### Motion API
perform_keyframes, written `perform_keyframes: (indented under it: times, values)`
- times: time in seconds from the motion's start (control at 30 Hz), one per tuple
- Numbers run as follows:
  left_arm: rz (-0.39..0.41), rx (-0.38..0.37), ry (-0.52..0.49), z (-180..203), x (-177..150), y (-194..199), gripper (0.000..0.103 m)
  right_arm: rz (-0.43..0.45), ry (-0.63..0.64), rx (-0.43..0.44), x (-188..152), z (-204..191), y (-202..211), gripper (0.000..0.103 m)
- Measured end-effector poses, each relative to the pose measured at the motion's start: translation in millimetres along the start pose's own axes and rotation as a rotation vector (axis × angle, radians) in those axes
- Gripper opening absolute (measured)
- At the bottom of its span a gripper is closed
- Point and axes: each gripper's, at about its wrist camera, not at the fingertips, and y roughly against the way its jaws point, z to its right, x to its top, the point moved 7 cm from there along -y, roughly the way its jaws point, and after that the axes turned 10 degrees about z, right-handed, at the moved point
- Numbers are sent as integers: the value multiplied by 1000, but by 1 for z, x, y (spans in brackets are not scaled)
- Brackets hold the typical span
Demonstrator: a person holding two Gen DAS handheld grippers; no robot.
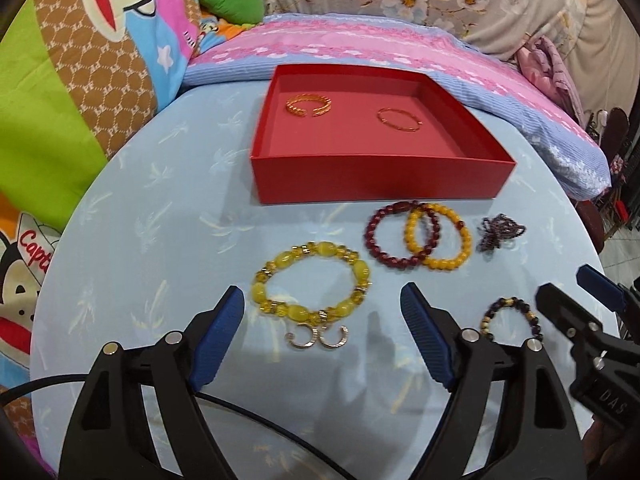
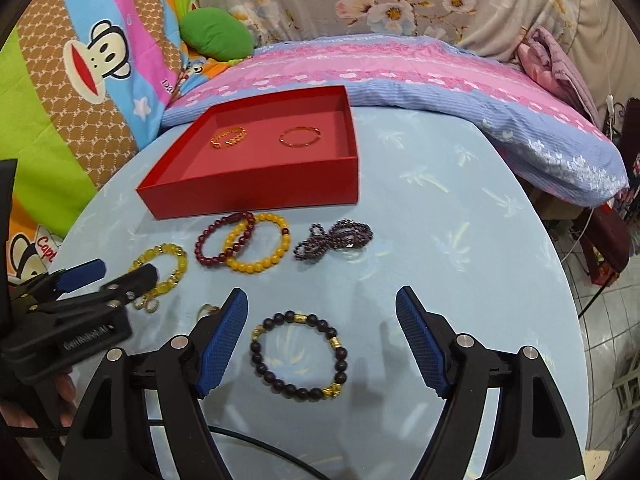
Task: Organize jewelry
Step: 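Withdraw both open tools from the red box toward the remaining jewelry, then grasp the yellow beaded bracelet with the left tool while the right tool grasps the dark purple bead bracelet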
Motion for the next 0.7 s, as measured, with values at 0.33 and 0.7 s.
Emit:
perform_keyframes:
  times: [0.33, 0.7]
  values:
    - [-37, 47, 10, -27, -7, -25, 75, -22, -4, 1, -1, 3, -15, 74]
    - [-39, 25, -26, -25, -4, -41, 54, -38, -15, -3, 3, 6, -28, 74]
